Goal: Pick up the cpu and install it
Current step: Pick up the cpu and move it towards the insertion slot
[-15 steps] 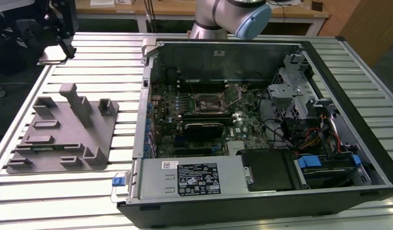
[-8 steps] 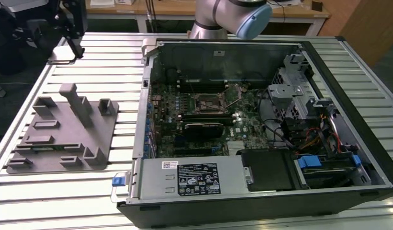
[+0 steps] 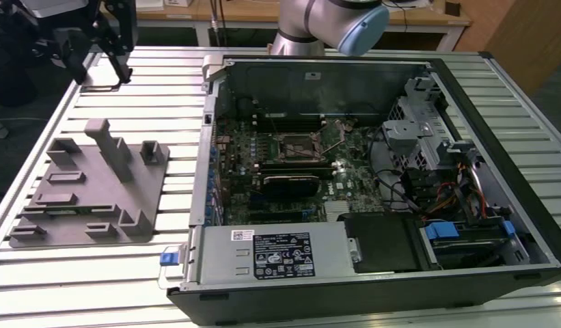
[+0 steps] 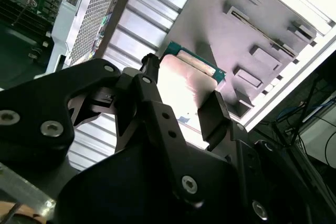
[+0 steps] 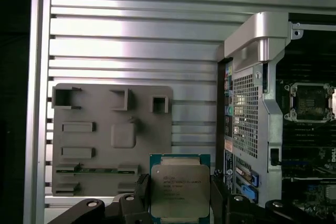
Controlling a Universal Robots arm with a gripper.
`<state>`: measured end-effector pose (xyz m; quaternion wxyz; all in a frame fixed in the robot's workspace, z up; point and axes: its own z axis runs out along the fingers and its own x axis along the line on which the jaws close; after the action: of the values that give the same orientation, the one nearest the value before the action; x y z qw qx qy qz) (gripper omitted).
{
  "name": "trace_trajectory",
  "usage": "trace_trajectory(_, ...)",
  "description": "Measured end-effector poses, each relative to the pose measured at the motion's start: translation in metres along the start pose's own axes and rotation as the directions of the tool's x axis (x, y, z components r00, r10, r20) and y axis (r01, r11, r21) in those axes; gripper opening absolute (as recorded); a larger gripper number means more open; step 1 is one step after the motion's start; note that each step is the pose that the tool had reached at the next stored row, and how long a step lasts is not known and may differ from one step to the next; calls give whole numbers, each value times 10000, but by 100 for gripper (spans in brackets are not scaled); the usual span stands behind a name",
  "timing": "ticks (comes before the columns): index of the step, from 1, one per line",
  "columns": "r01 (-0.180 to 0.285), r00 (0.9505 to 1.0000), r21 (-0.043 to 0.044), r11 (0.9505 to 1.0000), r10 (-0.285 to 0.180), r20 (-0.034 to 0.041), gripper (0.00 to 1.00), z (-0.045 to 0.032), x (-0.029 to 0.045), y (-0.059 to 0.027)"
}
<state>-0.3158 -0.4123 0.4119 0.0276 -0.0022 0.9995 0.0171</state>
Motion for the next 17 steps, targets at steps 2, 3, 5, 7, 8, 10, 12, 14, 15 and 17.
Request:
trace_trajectory(2,0,10000,0,10000,0,-1,55,2,-40,0)
trace_trajectory(3,0,10000,1,10000,0,-1,55,3,-60,0)
trace_trajectory(5,0,10000,0,10000,0,-1,55,5,-102,0)
trace_trajectory(7,-1,10000,0,10000,1,-1,55,7,-141,0)
trace_trajectory(8,0,10000,0,10000,0,0,55,9,-161,0)
trace_trajectory(10,0,10000,0,10000,0,0,55,11,-199,0)
trace_trajectory(12,0,10000,0,10000,0,-1,55,13,-238,0)
trace_trajectory(14,0,10000,0,10000,0,-1,55,15,-272,0)
trace_trajectory(15,1,10000,1,10000,-1,-1,55,15,-289,0)
trace_trajectory(17,0,10000,1,10000,0,-1,55,17,-322,0)
